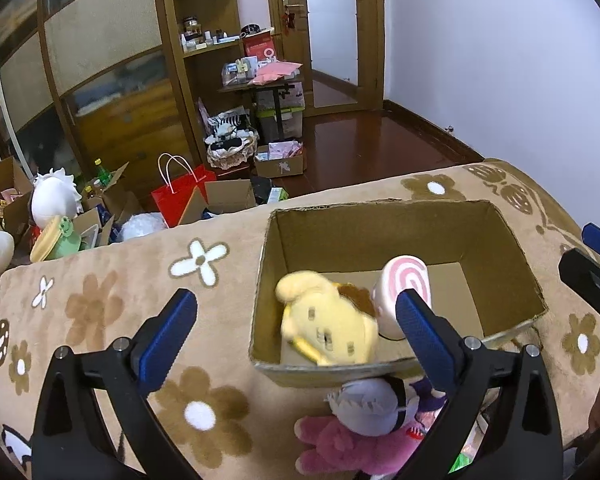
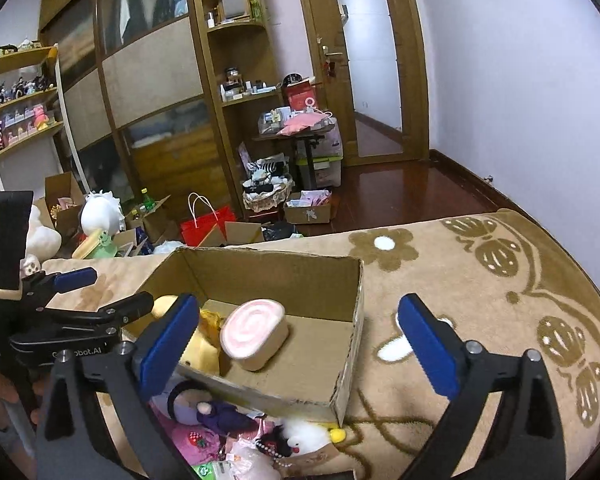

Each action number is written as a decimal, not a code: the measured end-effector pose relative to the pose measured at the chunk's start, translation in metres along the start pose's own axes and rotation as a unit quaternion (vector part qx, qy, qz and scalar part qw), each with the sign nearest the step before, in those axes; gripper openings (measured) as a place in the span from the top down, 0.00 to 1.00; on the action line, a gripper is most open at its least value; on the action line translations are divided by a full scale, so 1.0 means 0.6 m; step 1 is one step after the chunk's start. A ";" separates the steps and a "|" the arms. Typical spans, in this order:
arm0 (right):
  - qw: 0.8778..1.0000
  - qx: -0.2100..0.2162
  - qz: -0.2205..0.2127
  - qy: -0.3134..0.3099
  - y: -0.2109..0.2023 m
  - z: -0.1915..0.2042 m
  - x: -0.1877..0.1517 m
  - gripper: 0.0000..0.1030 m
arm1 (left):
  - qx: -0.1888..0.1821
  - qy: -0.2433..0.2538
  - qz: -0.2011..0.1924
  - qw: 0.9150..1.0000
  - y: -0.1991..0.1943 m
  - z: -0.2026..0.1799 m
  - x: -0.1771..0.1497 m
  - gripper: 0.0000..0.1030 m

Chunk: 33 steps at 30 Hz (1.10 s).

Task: Organize soft objects
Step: 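Open both tools to drop the dog plush and swirl squishy into the box, then grasp the white-and-purple plush with the left tool while the right tool grasps the white fluffy ball plush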

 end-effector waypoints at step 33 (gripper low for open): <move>0.995 -0.040 0.077 0.054 -0.039 -0.033 -0.068 0.00 | -0.036 0.007 0.080 0.996 -0.015 -0.043 -0.068 0.04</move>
Point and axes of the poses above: each gripper's, at about its wrist camera, not at the fingertips, and y roughly the way its jaws point, z to its left, x to its top, the point moved 1 cm from there along y, roughly the way its jaws point
